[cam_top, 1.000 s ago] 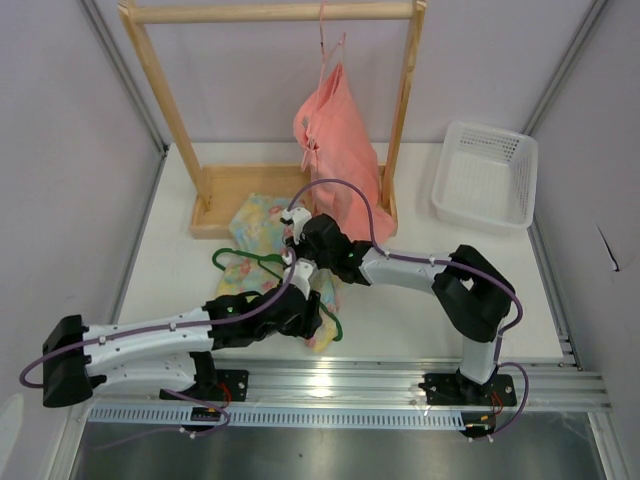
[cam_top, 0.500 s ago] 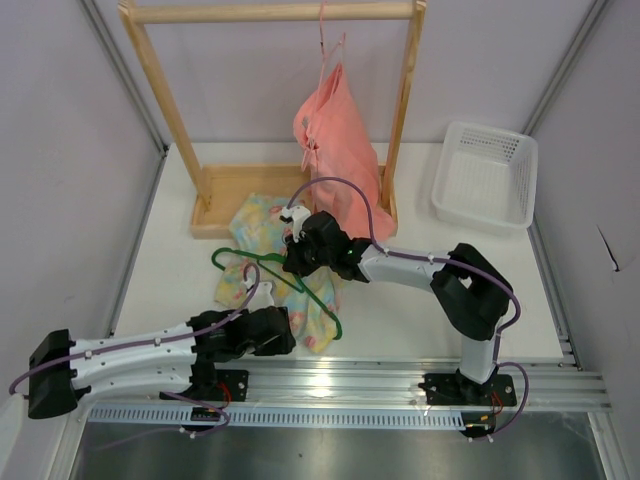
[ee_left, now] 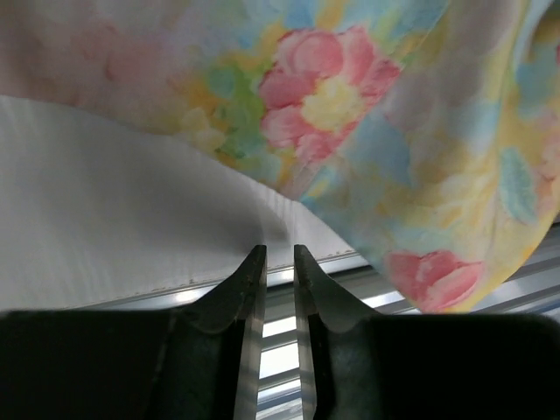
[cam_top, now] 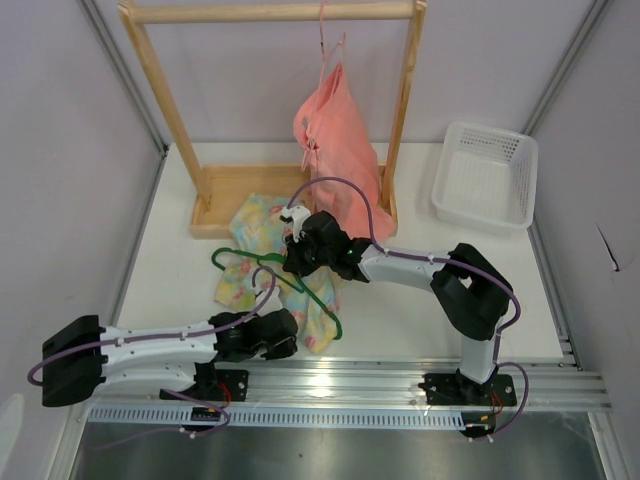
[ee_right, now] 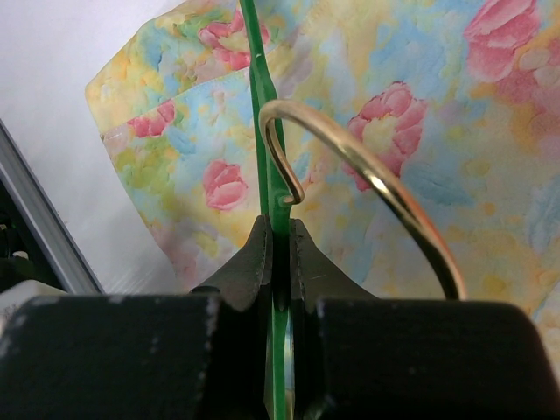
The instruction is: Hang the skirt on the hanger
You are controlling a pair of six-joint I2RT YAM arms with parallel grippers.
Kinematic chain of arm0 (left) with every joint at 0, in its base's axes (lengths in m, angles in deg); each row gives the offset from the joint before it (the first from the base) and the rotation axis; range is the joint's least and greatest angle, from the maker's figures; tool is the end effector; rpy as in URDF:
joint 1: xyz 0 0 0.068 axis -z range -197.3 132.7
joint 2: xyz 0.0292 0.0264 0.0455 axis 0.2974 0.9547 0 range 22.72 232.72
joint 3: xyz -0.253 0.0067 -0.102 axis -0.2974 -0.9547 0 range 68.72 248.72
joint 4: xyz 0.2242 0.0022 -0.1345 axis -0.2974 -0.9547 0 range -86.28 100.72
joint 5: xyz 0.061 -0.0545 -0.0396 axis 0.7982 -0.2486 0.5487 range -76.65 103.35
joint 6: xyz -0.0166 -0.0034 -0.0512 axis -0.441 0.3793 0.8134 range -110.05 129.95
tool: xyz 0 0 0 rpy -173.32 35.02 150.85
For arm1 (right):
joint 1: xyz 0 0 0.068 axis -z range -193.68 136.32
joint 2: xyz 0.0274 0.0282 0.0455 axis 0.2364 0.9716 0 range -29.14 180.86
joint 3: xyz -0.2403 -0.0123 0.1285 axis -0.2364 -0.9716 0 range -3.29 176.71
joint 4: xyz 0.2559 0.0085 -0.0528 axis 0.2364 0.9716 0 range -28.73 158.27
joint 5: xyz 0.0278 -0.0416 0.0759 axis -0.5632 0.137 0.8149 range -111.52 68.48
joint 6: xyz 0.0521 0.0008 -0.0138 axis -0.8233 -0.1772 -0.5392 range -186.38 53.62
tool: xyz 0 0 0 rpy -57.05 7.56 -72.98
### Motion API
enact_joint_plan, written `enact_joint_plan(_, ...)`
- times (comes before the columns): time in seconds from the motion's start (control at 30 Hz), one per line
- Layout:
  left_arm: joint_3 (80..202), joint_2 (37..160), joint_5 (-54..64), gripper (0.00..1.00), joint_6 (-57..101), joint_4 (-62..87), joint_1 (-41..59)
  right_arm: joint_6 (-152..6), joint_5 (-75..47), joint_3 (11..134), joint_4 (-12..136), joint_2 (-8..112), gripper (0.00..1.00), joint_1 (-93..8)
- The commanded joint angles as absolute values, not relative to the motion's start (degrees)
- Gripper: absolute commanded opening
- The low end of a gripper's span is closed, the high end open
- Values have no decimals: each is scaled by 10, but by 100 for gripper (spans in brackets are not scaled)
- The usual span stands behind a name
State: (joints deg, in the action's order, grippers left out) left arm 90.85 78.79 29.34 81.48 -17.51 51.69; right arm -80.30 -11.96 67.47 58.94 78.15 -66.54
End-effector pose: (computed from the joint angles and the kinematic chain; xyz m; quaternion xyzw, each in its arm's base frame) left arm 0.0665 -0.1458 0.1500 -0.0547 0.9603 -0.1785 0.2075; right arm 0.2495 0.3394 0.2066 -0.3304 0.8173 0.3181 0.3488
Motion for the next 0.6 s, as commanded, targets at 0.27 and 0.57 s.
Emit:
enact_joint_plan(0.27, 921, 857, 309, 50, 815, -71, 498, -777, -151, 666, 663, 787, 0, -662)
enact_joint_plan(0.57, 920, 827, 337, 64, 784, -91, 447, -776, -151, 665, 666, 785, 0, -662)
